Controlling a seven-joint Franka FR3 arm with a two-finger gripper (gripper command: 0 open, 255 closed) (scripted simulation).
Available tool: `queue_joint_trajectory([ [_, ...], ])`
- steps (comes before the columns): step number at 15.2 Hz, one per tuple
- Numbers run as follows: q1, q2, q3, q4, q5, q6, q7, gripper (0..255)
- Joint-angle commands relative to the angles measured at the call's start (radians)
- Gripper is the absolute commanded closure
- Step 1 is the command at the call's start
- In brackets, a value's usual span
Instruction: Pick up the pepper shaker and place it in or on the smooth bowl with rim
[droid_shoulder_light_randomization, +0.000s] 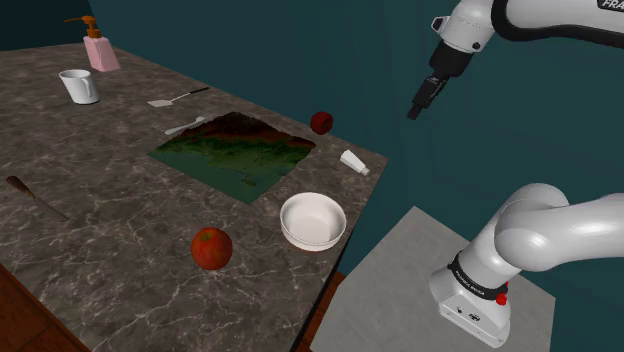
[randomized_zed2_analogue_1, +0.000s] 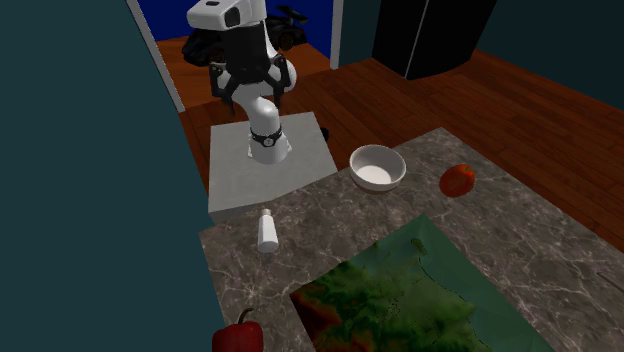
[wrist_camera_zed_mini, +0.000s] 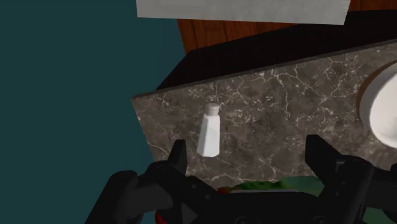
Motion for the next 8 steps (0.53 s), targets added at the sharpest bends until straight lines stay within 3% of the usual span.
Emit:
queue_joint_trajectory([
  [1,0.000,0.000,0.000,0.000,0.000,0.000,0.000,0],
  [8,-0.015,0.097,0.007,-0.162,-0.020,0.285,0.030,0],
])
